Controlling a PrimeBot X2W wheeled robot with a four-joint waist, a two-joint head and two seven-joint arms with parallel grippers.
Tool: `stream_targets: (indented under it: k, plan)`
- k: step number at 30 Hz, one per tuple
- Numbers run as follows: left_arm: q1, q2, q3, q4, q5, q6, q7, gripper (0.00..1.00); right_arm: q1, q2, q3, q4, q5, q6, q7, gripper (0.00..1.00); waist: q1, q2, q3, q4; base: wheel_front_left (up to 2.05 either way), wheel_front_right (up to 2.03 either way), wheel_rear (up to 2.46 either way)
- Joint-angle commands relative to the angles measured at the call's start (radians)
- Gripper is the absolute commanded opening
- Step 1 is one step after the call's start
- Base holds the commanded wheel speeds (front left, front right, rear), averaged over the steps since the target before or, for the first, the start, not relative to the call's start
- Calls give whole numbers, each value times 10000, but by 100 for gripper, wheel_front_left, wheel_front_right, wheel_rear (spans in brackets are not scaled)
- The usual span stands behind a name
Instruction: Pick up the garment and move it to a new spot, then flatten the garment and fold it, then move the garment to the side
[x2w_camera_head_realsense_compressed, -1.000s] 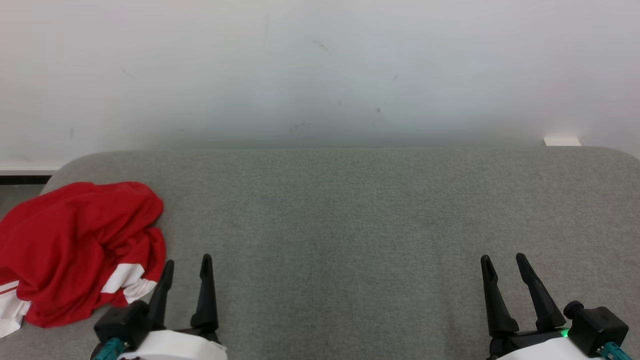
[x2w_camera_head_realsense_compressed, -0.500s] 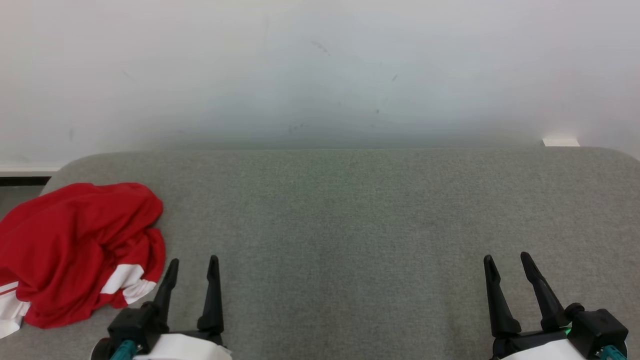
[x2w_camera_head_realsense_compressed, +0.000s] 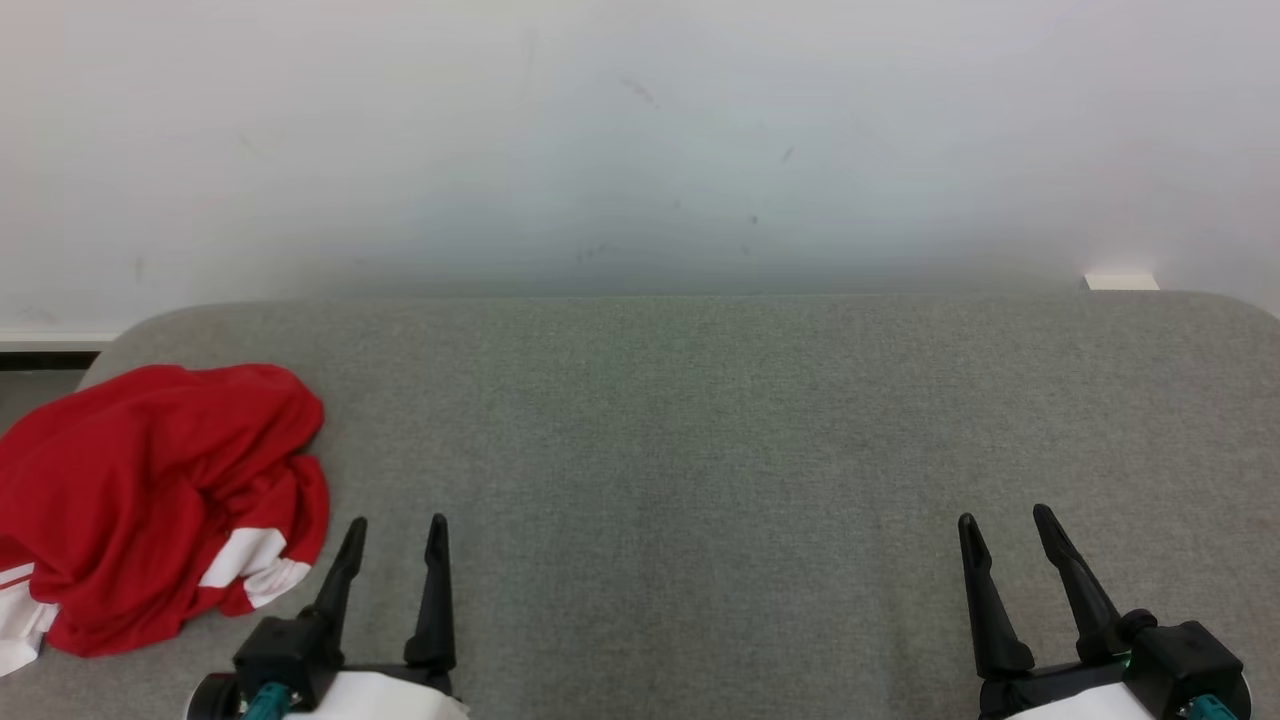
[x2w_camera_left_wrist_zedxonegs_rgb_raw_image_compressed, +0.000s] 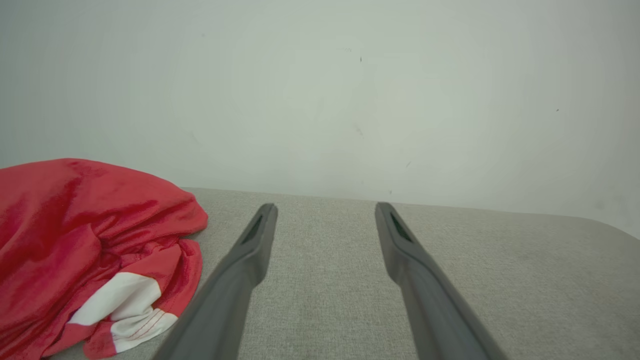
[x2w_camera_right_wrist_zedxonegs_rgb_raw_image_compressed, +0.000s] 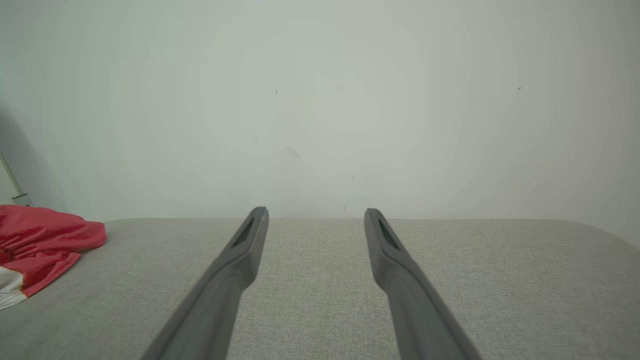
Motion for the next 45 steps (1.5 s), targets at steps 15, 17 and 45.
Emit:
stream_targets:
  k: [15, 17, 45]
  plan:
    - [-17, 66, 18, 64, -102, 2, -21, 100, 78, -23, 5, 28, 52, -21, 3, 100, 0, -1, 1, 66, 0, 0, 0]
    - [-50, 66, 21, 94, -58, -9, -21, 100, 97, -20, 17, 2, 65, -21, 3, 100, 0, -1, -2, 160, 0, 0, 0]
    - [-96, 62, 506, 506, 111, 19, -14, 100, 238, -20, 876, 63, 346, -21, 6, 100, 0, -1, -212, 4173, 0, 0, 0]
